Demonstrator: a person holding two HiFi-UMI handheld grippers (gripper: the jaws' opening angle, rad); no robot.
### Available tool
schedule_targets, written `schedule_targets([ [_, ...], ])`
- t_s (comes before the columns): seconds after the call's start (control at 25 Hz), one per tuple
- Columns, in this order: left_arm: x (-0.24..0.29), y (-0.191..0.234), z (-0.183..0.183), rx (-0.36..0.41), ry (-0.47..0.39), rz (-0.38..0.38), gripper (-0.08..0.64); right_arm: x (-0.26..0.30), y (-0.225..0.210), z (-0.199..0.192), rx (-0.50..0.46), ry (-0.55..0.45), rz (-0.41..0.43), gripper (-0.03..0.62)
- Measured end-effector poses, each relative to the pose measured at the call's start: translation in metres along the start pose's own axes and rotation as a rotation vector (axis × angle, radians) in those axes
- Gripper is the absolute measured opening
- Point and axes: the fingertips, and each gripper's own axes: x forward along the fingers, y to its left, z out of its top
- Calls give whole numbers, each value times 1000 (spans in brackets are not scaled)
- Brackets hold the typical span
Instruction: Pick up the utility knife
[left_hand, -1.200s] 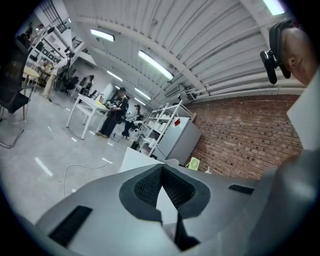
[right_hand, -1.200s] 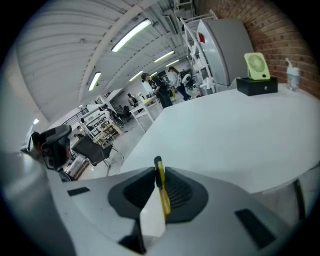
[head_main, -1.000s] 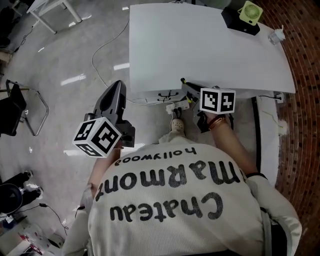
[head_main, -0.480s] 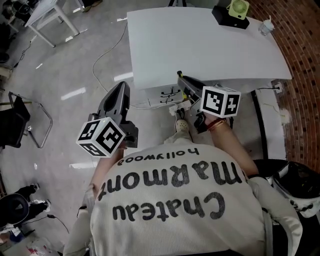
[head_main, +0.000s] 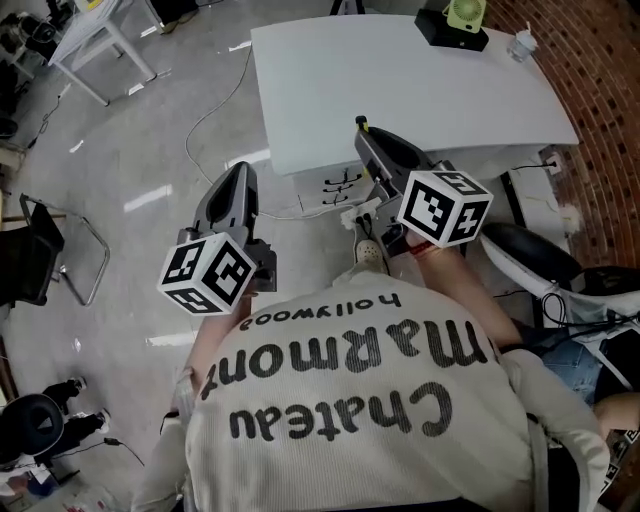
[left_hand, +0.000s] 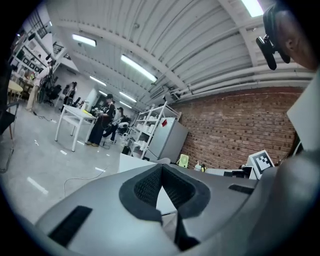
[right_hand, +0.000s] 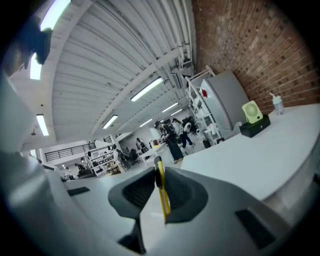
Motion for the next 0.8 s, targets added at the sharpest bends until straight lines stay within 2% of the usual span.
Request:
schedule_targets([
  [0.4,9,-21,5,6,-19,3,0,-8,-7,22,-90,-24,13,64],
  [0.8,31,-39,5,-4,-8,11,0,-8,-29,37,-104,2,20,64],
])
